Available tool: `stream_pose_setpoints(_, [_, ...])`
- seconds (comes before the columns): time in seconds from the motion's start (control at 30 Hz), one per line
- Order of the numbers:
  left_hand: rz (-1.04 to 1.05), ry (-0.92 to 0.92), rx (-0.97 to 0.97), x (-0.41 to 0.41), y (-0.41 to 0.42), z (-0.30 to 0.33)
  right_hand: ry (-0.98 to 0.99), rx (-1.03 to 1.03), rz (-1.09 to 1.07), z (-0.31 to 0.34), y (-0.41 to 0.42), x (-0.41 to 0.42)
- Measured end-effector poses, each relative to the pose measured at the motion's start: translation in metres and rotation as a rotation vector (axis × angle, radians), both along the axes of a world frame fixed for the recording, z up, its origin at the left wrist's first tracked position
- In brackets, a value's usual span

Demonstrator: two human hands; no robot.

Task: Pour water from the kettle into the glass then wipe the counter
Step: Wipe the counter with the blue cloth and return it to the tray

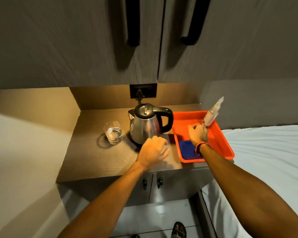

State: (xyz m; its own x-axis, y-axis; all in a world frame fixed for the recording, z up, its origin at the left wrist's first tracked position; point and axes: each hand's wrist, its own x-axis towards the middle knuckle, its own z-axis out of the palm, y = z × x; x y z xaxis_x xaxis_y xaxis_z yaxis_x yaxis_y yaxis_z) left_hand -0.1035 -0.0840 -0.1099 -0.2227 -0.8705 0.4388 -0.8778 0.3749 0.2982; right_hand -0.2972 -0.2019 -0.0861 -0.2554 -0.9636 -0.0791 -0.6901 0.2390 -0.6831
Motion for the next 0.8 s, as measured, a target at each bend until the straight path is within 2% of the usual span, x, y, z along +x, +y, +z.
stream_pose_setpoints(0.07, [-0.014,-0.005,0.152,-0.039,-0.008,0.002,0.108,0.16,-0.024,-0.006,0.009,-0.026])
stream_pose_setpoints(0.17, [0.028,-0.048,0.274,-0.075,-0.028,0.007,0.023,0.343,0.014,-0.009,0.022,-0.046])
stream_pose_setpoints(0.3, [0.004,-0.26,0.357,-0.094,-0.041,0.0,0.006,0.425,0.045,-0.009,0.03,-0.051])
stream_pose_setpoints(0.4, [0.026,-0.243,0.416,-0.098,-0.044,-0.003,-0.094,0.493,0.054,-0.012,0.03,-0.052])
stream_pose_setpoints(0.47, [0.02,-0.168,0.42,-0.095,-0.044,-0.003,-0.182,0.46,0.034,-0.012,0.028,-0.052])
stream_pose_setpoints(0.53, [0.013,-0.039,0.366,-0.089,-0.043,-0.002,-0.21,0.385,0.043,-0.008,0.025,-0.05])
stream_pose_setpoints(0.63, [0.1,0.302,0.305,-0.078,-0.039,-0.002,-0.298,0.249,0.133,0.011,0.021,-0.044])
stream_pose_setpoints(0.7, [0.184,0.619,0.367,-0.072,-0.034,-0.001,-0.486,0.183,0.187,0.022,0.02,-0.039])
stream_pose_setpoints(0.8, [0.243,1.007,0.478,-0.058,-0.023,0.003,-0.799,0.264,0.31,0.029,0.027,-0.025])
